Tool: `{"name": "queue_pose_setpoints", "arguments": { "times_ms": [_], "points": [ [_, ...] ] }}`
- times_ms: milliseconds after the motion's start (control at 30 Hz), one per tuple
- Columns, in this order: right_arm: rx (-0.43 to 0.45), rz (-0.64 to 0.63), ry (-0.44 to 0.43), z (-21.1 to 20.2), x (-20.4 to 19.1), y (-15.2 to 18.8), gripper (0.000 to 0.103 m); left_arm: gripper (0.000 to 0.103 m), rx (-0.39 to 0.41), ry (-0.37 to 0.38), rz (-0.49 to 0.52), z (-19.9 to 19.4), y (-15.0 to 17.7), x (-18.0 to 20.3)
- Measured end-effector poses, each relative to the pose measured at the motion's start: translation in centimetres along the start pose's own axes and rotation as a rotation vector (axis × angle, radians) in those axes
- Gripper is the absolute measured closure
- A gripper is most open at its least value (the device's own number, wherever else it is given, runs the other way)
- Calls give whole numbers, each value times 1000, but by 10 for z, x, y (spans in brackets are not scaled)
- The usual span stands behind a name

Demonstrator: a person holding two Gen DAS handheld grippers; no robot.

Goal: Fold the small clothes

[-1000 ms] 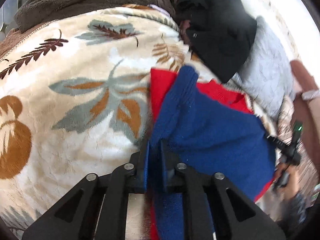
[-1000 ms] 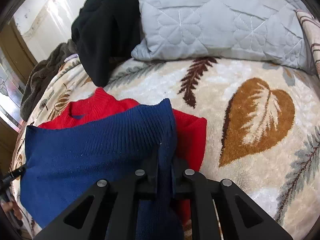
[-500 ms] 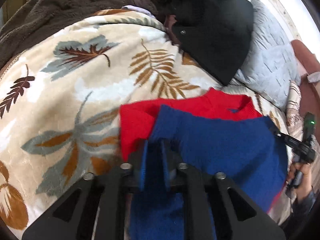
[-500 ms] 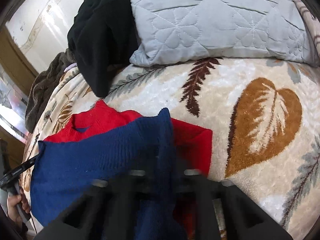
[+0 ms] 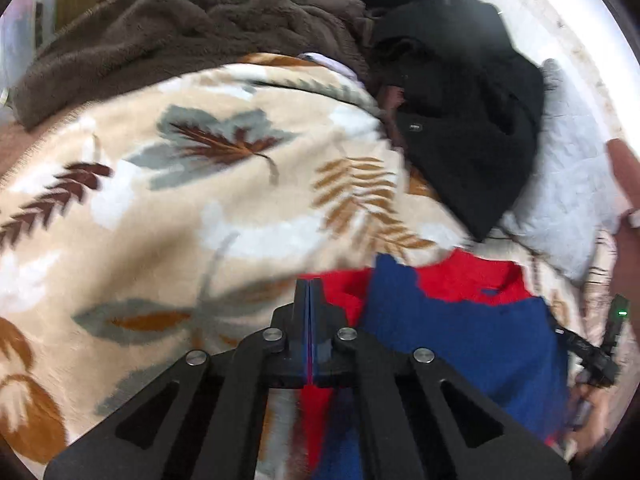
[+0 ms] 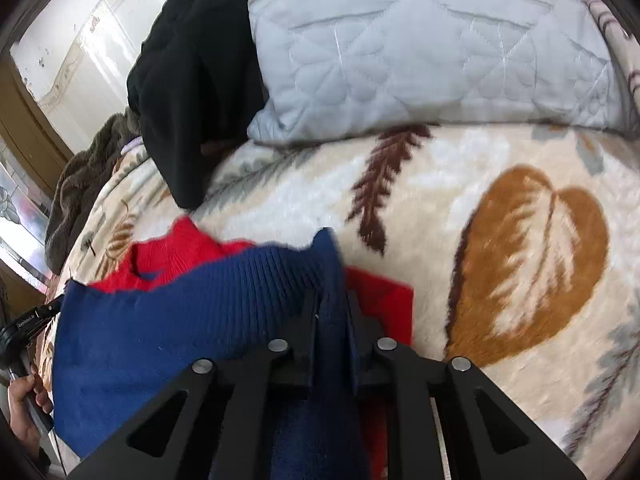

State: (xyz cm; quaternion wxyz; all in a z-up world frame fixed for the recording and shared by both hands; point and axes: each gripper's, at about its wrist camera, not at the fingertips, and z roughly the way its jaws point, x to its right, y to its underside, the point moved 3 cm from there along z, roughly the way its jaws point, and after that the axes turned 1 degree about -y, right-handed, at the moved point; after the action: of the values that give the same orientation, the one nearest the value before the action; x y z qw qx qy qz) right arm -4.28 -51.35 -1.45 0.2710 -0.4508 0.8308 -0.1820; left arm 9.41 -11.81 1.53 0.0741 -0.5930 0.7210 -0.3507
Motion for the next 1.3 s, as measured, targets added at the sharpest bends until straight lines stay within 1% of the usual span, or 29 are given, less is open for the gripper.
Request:
{"name": "queue_pose_setpoints", "arguments": {
  "times_ms": [33, 67, 100, 133, 200, 267, 300, 367, 433, 467, 500, 533, 600, 633, 667, 767, 833, 867, 900, 933, 967, 1000, 1033, 1067, 1100, 1167, 1200, 1233, 1300],
  "points": [
    [16, 1, -6, -5, 0, 0, 82, 103, 5, 30, 4, -3, 0, 3],
    [20, 5, -14, -7, -1, -1, 73, 101, 7, 45, 12, -6, -2, 5],
    [23, 7, -19, -10, -1, -2, 66, 96, 7, 49, 22, -8, -4, 8],
    [28, 10, -20, -13, -1, -4, 64, 92, 6, 57, 27, -9, -7, 10],
    [43, 16, -21, -19, -1, -7, 62, 74, 8, 82, 19, -12, -9, 14],
    [45, 25, -31, -20, 0, -8, 62, 70, 2, 118, 23, -11, -9, 19],
    [42, 29, -37, -20, 0, -8, 62, 70, -9, 125, 34, -8, -8, 23],
    [35, 34, -43, -16, 1, -7, 62, 70, -61, 124, 70, 5, -1, 32],
    [20, 35, -44, -10, 1, -5, 62, 71, -117, 69, 121, 22, 7, 39],
    [8, 31, -41, -6, 0, -4, 66, 90, -128, 39, 131, 27, 9, 40],
    [-10, 18, -34, -2, -1, -3, 83, 97, -130, 23, 121, 29, 9, 39],
    [-17, 3, -24, -1, -3, -3, 96, 97, -119, 38, 91, 27, 6, 37],
    [-11, -39, -6, -6, -10, -6, 97, 98, -66, 40, 70, 16, -2, 34],
    [7, -56, -1, -10, -13, -8, 97, 98, -27, 44, 72, 8, -7, 34],
    [45, -69, -3, -19, -16, -13, 97, 98, 4, 46, 70, 2, -12, 34],
    [119, -48, -34, -33, -17, -23, 97, 98, 79, 34, 59, -10, -22, 33],
    [148, -42, -21, -33, -16, -26, 97, 98, 100, 10, 63, -6, -23, 34],
    [141, -41, -10, -27, -15, -26, 97, 97, 82, -10, 70, 2, -21, 36],
    [110, -37, 4, -17, -13, -24, 96, 97, 37, -37, 75, 15, -17, 36],
    [70, -30, 20, -7, -10, -21, 95, 96, -35, -67, 79, 32, -11, 35],
    [4, -16, 36, 7, -6, -16, 88, 94, -88, -85, 76, 45, -5, 32],
    [-10, -6, 38, 11, -3, -13, 87, 94, -72, -78, 67, 44, -4, 30],
    [14, 3, 36, 8, -1, -12, 82, 93, -53, -64, 55, 37, -5, 29],
    [23, 10, 47, 3, 0, -12, 72, 92, -46, -47, 47, 32, -6, 29],
    [30, 11, 56, -3, 0, -13, 68, 92, -41, -40, 49, 25, -8, 29],
    [44, -6, 63, -16, -5, -12, 68, 92, -18, -37, 78, 6, -9, 32],
    [49, -17, 49, -26, -10, -10, 67, 92, -10, -32, 95, -3, -9, 34],
    [49, -28, 20, -35, -17, -6, 67, 91, -6, -12, 111, -16, -4, 38],
    [34, -53, -15, -45, -31, 4, 63, 85, -25, 38, 116, -32, 13, 46]
  ]
}}
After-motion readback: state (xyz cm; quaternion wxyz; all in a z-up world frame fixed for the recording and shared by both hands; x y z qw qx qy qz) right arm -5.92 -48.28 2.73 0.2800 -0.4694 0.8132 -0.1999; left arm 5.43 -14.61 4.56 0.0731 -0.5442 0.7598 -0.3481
